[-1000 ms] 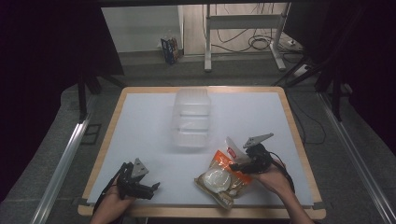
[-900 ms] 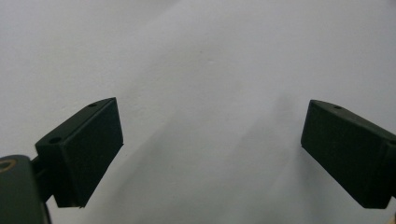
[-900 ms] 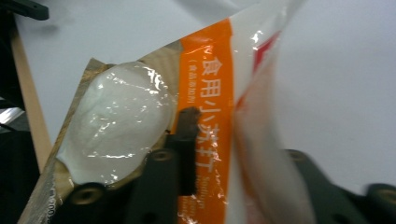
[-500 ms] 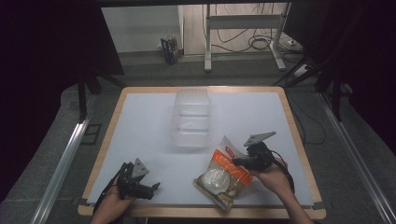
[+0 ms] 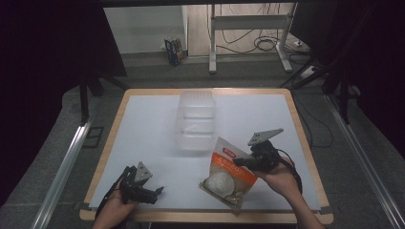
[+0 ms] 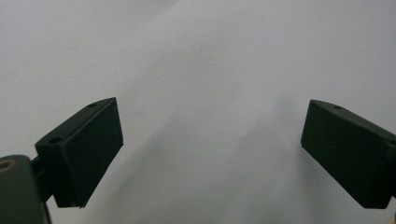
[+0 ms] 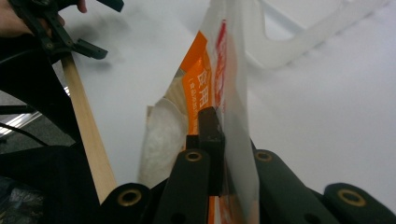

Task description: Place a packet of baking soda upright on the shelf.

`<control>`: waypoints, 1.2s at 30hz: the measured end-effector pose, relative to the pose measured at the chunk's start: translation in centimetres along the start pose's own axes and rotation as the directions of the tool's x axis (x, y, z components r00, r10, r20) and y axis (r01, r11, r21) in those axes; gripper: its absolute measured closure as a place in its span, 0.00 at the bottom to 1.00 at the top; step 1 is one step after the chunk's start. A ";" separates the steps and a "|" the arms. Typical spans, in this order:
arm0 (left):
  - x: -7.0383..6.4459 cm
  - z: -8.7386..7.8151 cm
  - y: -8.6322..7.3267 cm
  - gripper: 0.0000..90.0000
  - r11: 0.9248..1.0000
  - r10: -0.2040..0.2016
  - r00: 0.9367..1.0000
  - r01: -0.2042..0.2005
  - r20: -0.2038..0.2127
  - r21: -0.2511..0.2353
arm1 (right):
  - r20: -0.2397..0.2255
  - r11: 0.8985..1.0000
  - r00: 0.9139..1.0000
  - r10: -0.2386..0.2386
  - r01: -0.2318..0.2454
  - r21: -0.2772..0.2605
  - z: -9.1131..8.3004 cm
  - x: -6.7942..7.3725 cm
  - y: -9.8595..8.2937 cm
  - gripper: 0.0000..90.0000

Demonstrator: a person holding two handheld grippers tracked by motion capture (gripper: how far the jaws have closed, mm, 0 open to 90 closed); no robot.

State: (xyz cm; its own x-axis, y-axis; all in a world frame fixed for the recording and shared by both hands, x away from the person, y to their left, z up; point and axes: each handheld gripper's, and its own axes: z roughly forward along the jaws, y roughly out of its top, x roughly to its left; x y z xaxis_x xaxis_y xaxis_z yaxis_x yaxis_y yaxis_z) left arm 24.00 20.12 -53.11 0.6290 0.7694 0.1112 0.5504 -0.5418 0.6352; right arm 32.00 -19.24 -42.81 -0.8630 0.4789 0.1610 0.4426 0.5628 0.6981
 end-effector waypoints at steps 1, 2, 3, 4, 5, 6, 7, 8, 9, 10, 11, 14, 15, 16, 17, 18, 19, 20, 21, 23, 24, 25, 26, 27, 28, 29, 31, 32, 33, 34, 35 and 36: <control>0.0 0.0 0.0 0.06 1.000 0.000 1.000 0.000 0.000 -0.001 | 0.005 1.000 1.000 -0.008 0.008 -0.001 -0.2 0.2 0.2 0.98; 0.0 0.0 0.0 0.06 1.000 0.000 1.000 0.000 0.000 -0.001 | 0.006 1.000 1.000 -0.015 0.015 -0.003 -0.4 0.3 0.5 0.98; 0.0 0.0 0.0 0.06 1.000 0.000 1.000 0.000 0.000 -0.001 | 0.012 1.000 1.000 -0.019 0.019 -0.002 -0.6 0.5 0.7 0.98; 0.0 0.0 0.0 0.06 1.000 0.000 1.000 0.000 0.001 -0.001 | 0.017 1.000 1.000 -0.024 0.024 -0.001 -0.7 0.6 0.9 0.98; 0.0 0.0 0.0 0.06 1.000 -0.001 1.000 0.001 0.001 -0.001 | 0.023 1.000 0.999 -0.030 0.030 0.001 -0.9 0.7 1.0 0.98; 0.0 0.0 0.0 0.06 1.000 -0.001 1.000 0.001 0.001 -0.001 | 0.026 0.999 0.999 -0.038 0.038 0.001 -1.0 0.7 1.2 0.98; 0.0 0.0 0.0 0.06 1.000 -0.001 1.000 0.001 0.002 -0.001 | 0.033 0.999 0.999 -0.039 0.038 0.003 -1.2 0.8 1.4 0.98; 0.0 0.0 0.0 0.06 1.000 -0.002 1.000 0.002 0.002 -0.001 | 0.038 0.999 0.998 -0.044 0.044 0.002 -1.3 0.8 1.5 0.98; 0.0 0.0 0.0 0.06 1.000 -0.002 1.000 0.002 0.002 -0.001 | 0.043 0.999 0.998 -0.046 0.046 0.002 -1.5 0.8 1.6 0.98; 0.0 0.0 0.0 0.06 1.000 -0.002 1.000 0.002 0.002 -0.001 | 0.049 0.999 0.998 -0.047 0.047 0.001 -1.6 0.8 1.8 0.98; 0.0 0.0 0.0 0.06 1.000 -0.002 1.000 0.002 0.002 -0.001 | 0.053 0.999 0.997 -0.048 0.048 -0.001 -1.8 0.7 1.9 0.98; 0.0 0.0 0.0 0.06 1.000 -0.006 1.000 0.006 0.002 -0.004 | 0.069 0.999 0.996 -0.053 0.053 -0.001 -2.0 0.6 2.2 0.98; 0.0 0.0 0.0 0.06 1.000 -0.006 1.000 0.006 0.002 -0.004 | 0.077 0.999 0.996 -0.051 0.051 -0.002 -2.2 0.5 2.3 0.98; 0.0 0.0 0.0 0.06 1.000 -0.008 1.000 0.008 0.003 -0.004 | 0.096 0.999 0.994 -0.051 0.051 -0.006 -2.4 0.3 2.5 0.98; 0.0 0.0 0.0 0.06 1.000 -0.009 1.000 0.009 0.004 -0.004 | 0.106 0.999 0.993 -0.051 0.052 -0.008 -2.5 0.1 2.6 0.98; 0.0 0.0 0.0 0.06 1.000 -0.009 1.000 0.009 0.004 -0.004 | 0.115 0.999 0.992 -0.048 0.049 -0.010 -2.6 0.0 2.7 0.98; 0.1 0.0 0.0 0.06 1.000 -0.009 1.000 0.009 0.004 -0.004 | 0.120 0.999 0.992 -0.046 0.048 -0.013 -2.7 -0.2 2.9 0.98; 0.1 0.0 0.0 0.06 1.000 -0.006 1.000 0.006 0.005 -0.001 | 0.126 0.999 0.991 -0.042 0.044 -0.014 -2.9 -0.3 3.0 0.98; 0.1 0.0 0.0 0.06 1.000 -0.007 1.000 0.007 0.006 -0.001 | 0.134 0.999 0.990 -0.045 0.047 -0.016 -3.0 -0.5 3.1 0.98; 0.1 0.0 0.0 0.06 1.000 -0.011 1.000 0.011 0.007 -0.005 | 0.145 0.999 0.989 -0.038 0.042 -0.022 -3.3 -0.8 3.5 0.98; 0.1 0.0 0.0 0.06 1.000 -0.012 1.000 0.012 0.008 -0.005 | 0.148 0.999 0.988 -0.036 0.040 -0.027 -3.4 -0.9 3.6 0.98; 0.1 0.0 0.0 0.06 1.000 -0.009 1.000 0.010 0.008 -0.002 | 0.153 0.999 0.988 -0.035 0.040 -0.030 -3.5 -1.1 3.8 0.98; 0.2 0.0 0.0 0.06 1.000 -0.011 1.000 0.011 0.009 -0.003 | 0.154 0.999 0.987 -0.034 0.040 -0.035 -3.7 -1.3 4.0 0.98; 0.2 0.0 0.0 0.06 1.000 -0.015 1.000 0.015 0.009 -0.007 | 0.156 0.998 0.987 -0.033 0.039 -0.040 -3.8 -1.4 4.2 0.98; 0.2 0.0 0.0 0.06 1.000 -0.015 1.000 0.015 0.010 -0.007 | 0.158 0.998 0.987 -0.031 0.038 -0.044 -3.9 -1.5 4.4 0.98; 0.2 0.0 0.0 0.06 1.000 -0.016 1.000 0.016 0.010 -0.008 | 0.161 0.998 0.987 -0.032 0.040 -0.046 -4.0 -1.6 4.6 0.98; 0.2 0.0 0.0 0.06 1.000 -0.016 1.000 0.016 0.010 -0.008 | 0.167 0.998 0.986 -0.026 0.035 -0.052 -4.1 -1.8 4.9 0.98; 0.2 0.0 0.0 0.06 1.000 -0.015 1.000 0.015 0.010 -0.007 | 0.170 0.998 0.985 -0.028 0.038 -0.054 -4.2 -2.0 5.1 0.98; 0.2 0.0 0.0 0.06 1.000 -0.016 1.000 0.016 0.010 -0.009 | 0.173 0.998 0.985 -0.027 0.036 -0.054 -4.2 -2.1 5.2 0.98; 0.2 0.0 0.0 0.06 1.000 -0.013 1.000 0.013 0.010 -0.006 | 0.178 0.998 0.984 -0.026 0.036 -0.055 -4.2 -2.2 5.4 0.98; 0.2 0.0 0.0 0.06 1.000 -0.015 1.000 0.015 0.010 -0.008 | 0.180 0.998 0.983 -0.026 0.037 -0.055 -4.2 -2.3 5.5 0.98; 0.2 0.0 0.0 0.06 1.000 -0.016 1.000 0.016 0.010 -0.008 | 0.184 0.998 0.983 -0.025 0.036 -0.056 -4.2 -2.5 5.7 0.98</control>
State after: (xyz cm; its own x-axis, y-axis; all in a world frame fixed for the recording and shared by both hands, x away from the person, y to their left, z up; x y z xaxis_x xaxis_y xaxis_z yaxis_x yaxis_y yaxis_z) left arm 24.07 20.29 -53.10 0.6259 0.7743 0.0935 0.5557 -0.5269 0.6431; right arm 35.62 -20.10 -36.28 -0.8142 0.5805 0.0122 0.3970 0.5412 0.7413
